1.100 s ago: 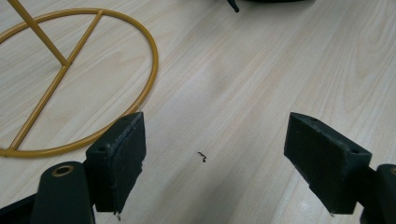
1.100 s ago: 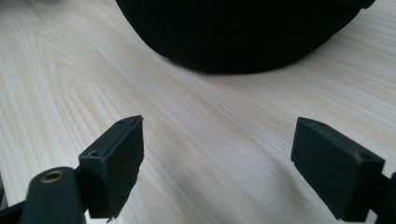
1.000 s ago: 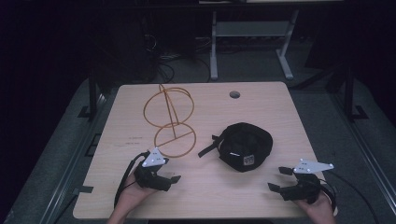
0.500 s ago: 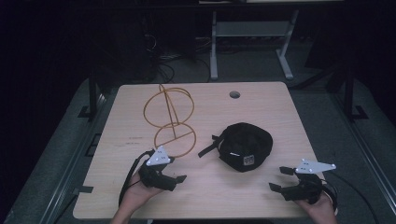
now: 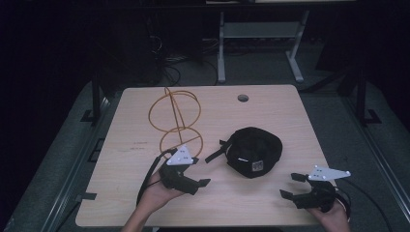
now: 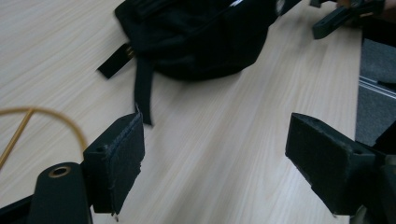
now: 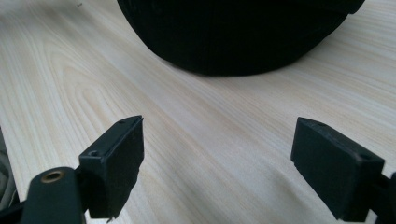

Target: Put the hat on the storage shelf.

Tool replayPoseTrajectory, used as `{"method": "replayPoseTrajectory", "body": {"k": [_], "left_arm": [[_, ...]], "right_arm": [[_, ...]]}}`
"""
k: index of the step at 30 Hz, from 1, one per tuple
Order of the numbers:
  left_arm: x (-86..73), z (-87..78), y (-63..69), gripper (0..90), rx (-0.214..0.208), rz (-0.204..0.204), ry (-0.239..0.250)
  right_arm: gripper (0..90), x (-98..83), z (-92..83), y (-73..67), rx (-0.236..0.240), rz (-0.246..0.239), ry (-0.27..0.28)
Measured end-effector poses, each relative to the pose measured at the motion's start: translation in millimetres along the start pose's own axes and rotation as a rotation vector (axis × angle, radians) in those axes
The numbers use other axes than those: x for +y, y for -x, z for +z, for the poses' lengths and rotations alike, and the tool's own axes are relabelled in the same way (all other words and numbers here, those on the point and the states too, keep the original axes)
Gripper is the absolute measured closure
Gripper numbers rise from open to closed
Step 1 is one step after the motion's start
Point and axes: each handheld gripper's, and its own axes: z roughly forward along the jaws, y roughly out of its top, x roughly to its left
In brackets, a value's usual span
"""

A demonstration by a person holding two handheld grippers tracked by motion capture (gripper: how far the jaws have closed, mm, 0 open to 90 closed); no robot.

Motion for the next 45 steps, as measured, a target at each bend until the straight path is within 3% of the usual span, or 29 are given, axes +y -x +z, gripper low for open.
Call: {"method": "replayPoseTrajectory", "body": {"k": [3,14,22,36,41,45], "left_arm": [[14.4,10.5,6.8,19.5,-0.021,0.036,-0.010],[58.0,37.7,15.3,19.5,-0.078,0.100,-0.007],[80.5,60.2,18.0,19.2,-0.105,0.124,-0.034],[93.2,100.4,23.6,22.1,-0.144,0.163,-0.103],[93.6,109.1,23.4,31.9,-0.172,0.147,-0.115],[92.8,115.1,26.8,45.0,-0.157,0.202,-0.144]], "right_arm": [[16.5,0.5,0.0,-0.2,0.004,-0.003,0.003],[16.5,0.5,0.0,-1.2,0.013,-0.008,0.003],[16.5,0.9,-1.0,-1.6,0.019,-0.008,0.015],[16.5,1.5,-0.6,-1.5,0.039,-0.007,0.036],[16.6,2.1,0.5,-2.5,0.048,-0.010,0.035],[16.6,2.3,1.2,-3.0,0.052,-0.010,0.033]]}}
